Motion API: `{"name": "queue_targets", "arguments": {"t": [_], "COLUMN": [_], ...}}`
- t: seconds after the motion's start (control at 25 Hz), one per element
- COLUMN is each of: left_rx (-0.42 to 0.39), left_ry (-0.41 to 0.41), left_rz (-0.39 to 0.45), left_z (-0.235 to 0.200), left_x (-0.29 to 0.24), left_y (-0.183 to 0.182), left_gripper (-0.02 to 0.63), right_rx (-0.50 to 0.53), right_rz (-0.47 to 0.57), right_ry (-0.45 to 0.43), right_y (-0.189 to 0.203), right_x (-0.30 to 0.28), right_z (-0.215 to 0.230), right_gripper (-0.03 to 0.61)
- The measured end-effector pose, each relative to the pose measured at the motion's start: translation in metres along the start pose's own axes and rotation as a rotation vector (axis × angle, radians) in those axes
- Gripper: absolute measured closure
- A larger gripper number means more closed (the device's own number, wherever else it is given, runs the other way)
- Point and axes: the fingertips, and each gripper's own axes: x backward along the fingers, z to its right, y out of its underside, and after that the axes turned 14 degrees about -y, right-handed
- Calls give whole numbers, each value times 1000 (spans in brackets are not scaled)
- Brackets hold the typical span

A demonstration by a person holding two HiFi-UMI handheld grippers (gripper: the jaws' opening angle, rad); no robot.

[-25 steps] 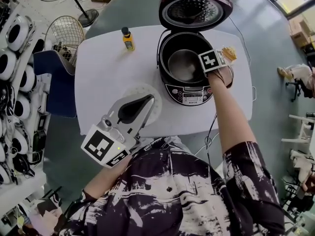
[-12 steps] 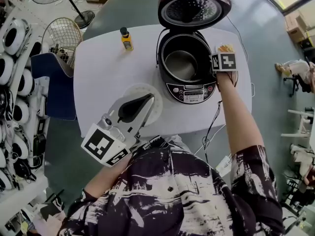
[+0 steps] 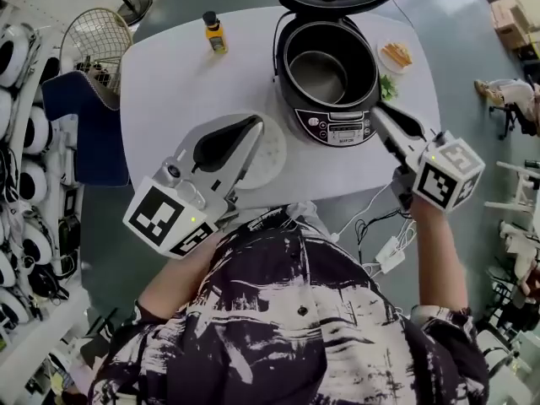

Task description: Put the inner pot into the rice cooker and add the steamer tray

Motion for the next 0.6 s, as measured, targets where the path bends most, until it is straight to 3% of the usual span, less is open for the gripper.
{"name": "queue_targets", "arguments": {"t": [0.12,0.2,0.36,0.6], "left_rx": [1,2,1,-1], "left_ry": [2,7,22,25], "left_rz": [-2,-7,-24,-52], "left_z": [-14,-19,-24,-32], "left_x": [0,2,6,15], "left_y": [2,5,10,19], "left_gripper": [609,609,609,609], "right_rx": [-121,-200,-398,-589], "right_rz": [-132,-220,-316,-313], "right_ry": [-216,-260,-147,42], "right_y": [79,142,234,289], "right_x": [-43,-77,-137,-186], "right_z": [-85,-99,-68,-22], "right_gripper": [513,503,464,387]}}
